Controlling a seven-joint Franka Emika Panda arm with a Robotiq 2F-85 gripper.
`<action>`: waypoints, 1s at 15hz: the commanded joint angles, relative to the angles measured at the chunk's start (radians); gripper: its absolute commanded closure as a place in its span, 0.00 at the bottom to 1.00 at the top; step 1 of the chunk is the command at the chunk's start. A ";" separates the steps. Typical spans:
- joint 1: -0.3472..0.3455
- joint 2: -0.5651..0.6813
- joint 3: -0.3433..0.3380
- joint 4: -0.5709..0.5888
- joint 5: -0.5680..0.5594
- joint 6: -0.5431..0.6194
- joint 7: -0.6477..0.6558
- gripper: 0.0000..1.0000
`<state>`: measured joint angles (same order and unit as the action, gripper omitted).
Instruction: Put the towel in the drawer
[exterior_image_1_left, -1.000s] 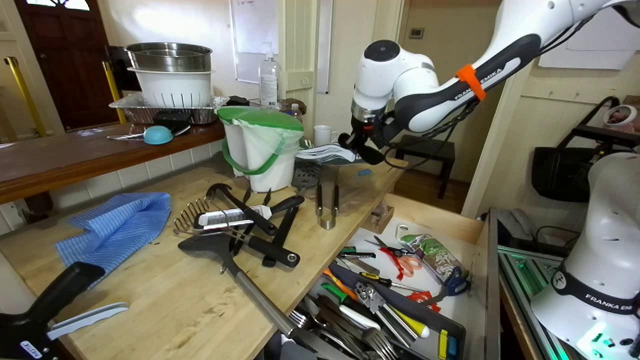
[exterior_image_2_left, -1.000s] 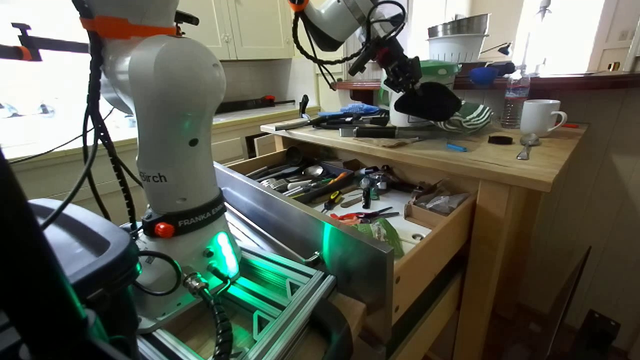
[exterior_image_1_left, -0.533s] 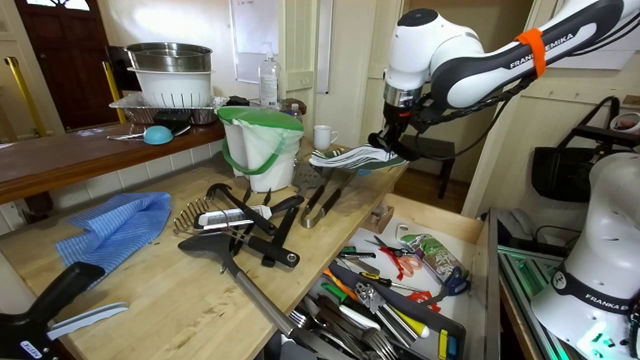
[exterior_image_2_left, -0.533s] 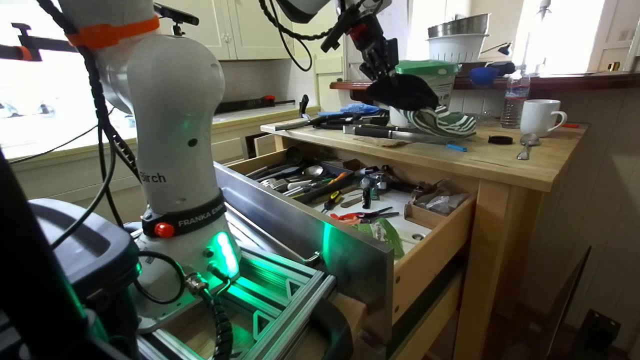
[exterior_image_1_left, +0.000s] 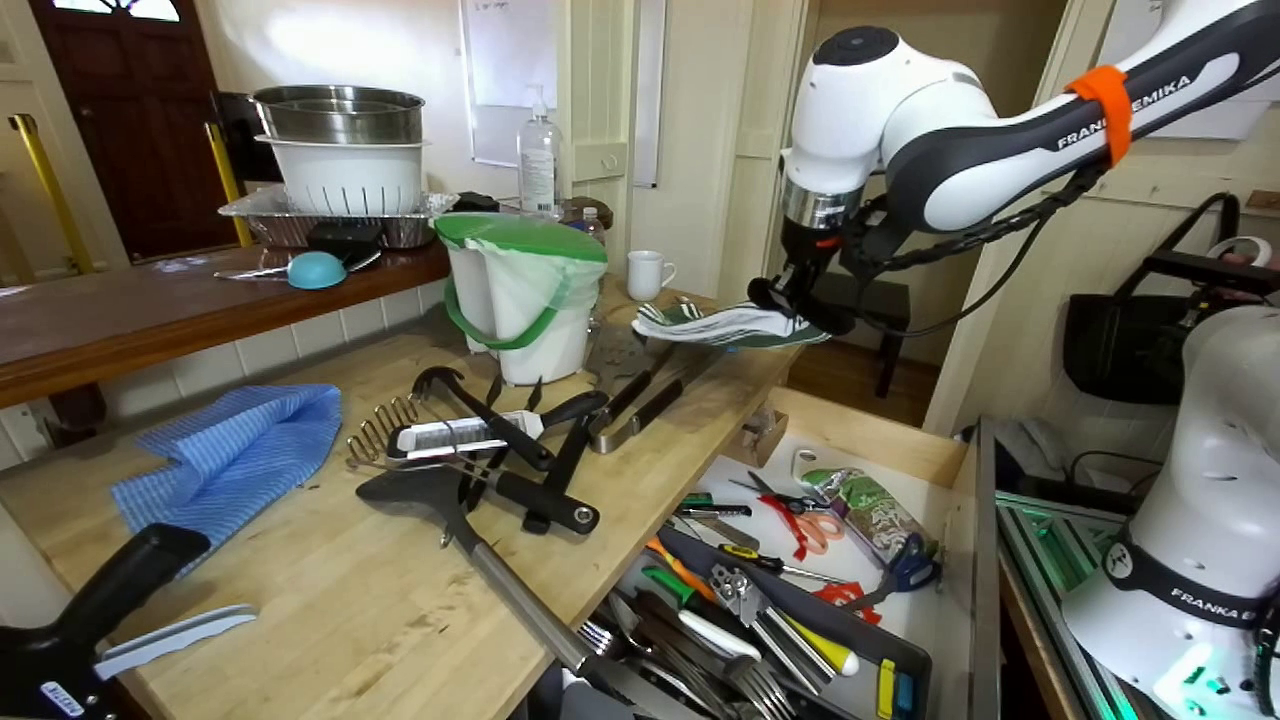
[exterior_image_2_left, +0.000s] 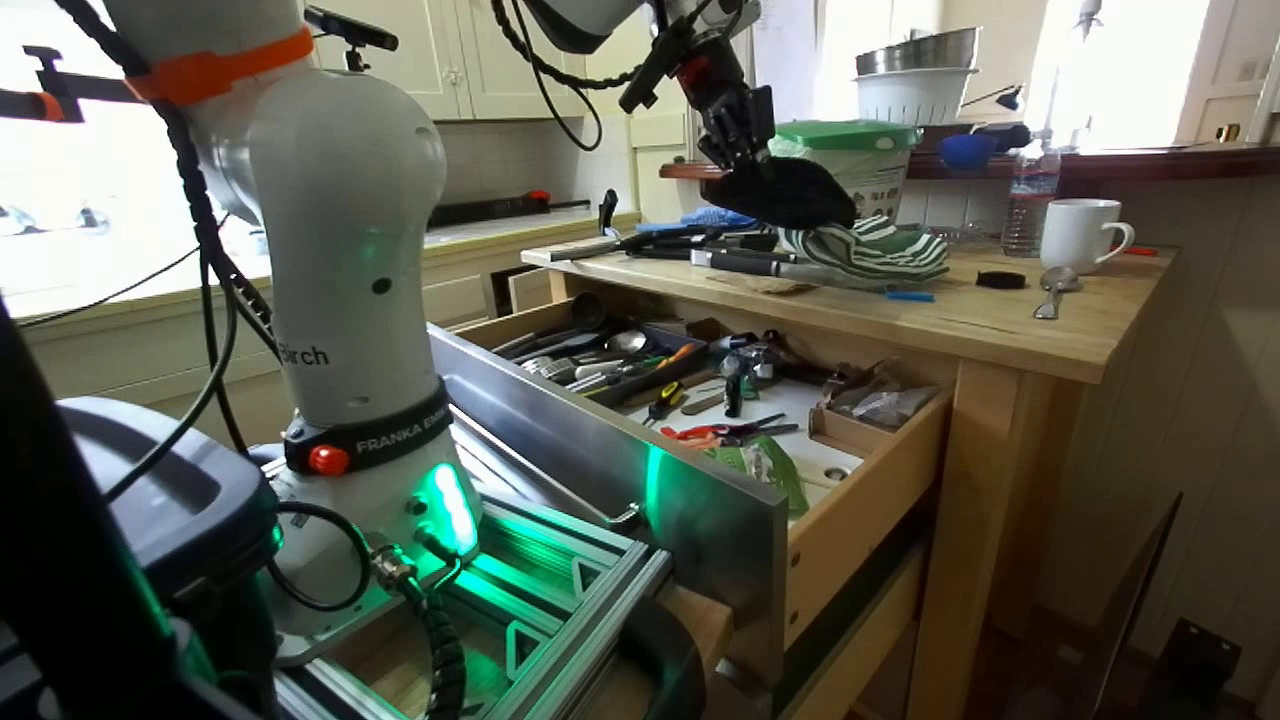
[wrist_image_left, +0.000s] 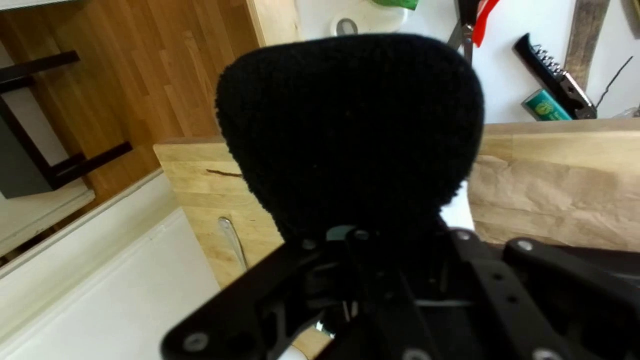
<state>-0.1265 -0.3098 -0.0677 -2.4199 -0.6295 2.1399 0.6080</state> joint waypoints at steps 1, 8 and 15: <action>-0.007 -0.009 0.020 -0.007 0.059 -0.041 -0.037 0.94; 0.031 -0.113 0.025 -0.094 0.232 -0.256 -0.366 0.94; 0.013 -0.114 0.006 -0.111 0.262 -0.615 -0.505 0.94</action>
<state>-0.1047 -0.4189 -0.0528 -2.5123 -0.3791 1.6261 0.1375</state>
